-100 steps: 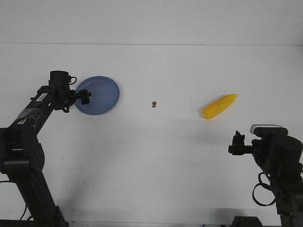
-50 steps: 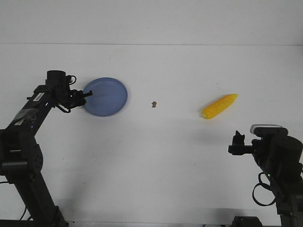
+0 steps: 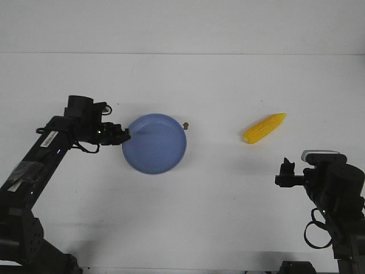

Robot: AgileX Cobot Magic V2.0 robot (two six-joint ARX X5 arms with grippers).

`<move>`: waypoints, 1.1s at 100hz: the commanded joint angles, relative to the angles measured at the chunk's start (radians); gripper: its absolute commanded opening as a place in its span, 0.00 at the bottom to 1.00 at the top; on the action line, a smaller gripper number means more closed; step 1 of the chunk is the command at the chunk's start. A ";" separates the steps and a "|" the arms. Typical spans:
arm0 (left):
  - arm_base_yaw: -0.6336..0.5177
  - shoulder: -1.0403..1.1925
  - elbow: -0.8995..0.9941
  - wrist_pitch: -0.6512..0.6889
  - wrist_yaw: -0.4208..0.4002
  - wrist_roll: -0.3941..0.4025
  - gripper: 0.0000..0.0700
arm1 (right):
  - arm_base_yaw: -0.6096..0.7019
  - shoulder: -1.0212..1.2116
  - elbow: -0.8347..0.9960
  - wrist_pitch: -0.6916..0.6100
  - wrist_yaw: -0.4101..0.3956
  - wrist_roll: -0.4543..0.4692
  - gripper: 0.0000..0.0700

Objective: Place corn on plate with both arms
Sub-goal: 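Grip the blue plate rim with the left gripper, then drag the blue plate with the left gripper toward the table center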

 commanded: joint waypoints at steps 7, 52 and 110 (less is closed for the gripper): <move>-0.057 -0.049 -0.128 0.061 0.012 0.018 0.01 | 0.002 0.005 0.015 0.010 0.001 0.010 0.76; -0.204 -0.061 -0.338 0.200 0.012 -0.015 0.01 | 0.002 0.004 0.015 0.009 0.000 0.010 0.76; -0.216 -0.061 -0.338 0.186 -0.059 -0.015 0.20 | 0.002 0.004 0.015 0.009 0.000 0.014 0.76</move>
